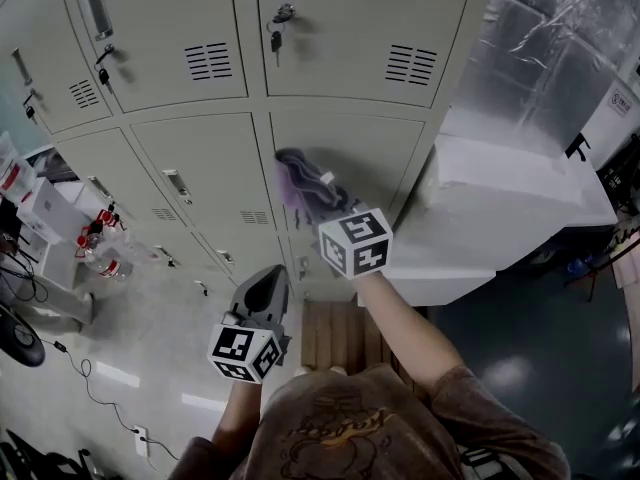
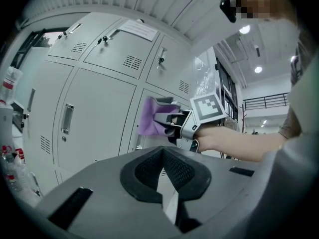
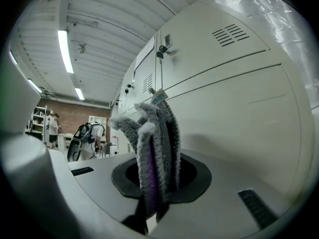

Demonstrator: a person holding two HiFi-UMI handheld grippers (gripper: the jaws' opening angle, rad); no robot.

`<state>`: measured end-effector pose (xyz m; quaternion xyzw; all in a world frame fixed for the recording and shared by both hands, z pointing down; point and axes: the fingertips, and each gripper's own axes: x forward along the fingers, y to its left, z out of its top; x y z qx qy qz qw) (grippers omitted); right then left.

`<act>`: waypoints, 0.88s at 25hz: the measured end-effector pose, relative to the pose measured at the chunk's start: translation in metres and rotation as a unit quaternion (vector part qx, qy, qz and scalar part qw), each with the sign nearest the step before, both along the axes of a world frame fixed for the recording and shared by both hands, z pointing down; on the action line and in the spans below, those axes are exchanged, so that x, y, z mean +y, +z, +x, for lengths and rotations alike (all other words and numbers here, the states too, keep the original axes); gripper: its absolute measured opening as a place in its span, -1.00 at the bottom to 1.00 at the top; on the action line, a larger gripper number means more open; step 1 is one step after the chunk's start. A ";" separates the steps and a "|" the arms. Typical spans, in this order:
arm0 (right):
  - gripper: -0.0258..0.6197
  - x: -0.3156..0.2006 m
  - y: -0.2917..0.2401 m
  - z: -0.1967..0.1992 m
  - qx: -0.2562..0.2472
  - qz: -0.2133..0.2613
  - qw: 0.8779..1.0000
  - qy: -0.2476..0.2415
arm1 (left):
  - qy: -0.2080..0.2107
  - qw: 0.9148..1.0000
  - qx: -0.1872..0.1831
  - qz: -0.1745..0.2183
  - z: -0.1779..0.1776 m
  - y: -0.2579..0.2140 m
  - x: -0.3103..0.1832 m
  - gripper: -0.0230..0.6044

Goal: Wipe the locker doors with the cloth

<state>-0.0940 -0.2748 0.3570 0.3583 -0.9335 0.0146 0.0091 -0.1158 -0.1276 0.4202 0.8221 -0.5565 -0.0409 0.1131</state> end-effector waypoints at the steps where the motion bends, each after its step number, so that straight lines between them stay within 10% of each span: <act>1: -0.76 -0.001 0.003 -0.006 0.004 -0.001 1.000 -0.002 | -0.002 1.000 0.000 0.000 -0.002 0.000 0.001 -0.93; 22: -0.76 -0.041 0.034 -0.037 0.028 -0.010 0.999 0.029 | -0.017 1.000 -0.004 -0.007 -0.023 0.003 -0.007 -0.93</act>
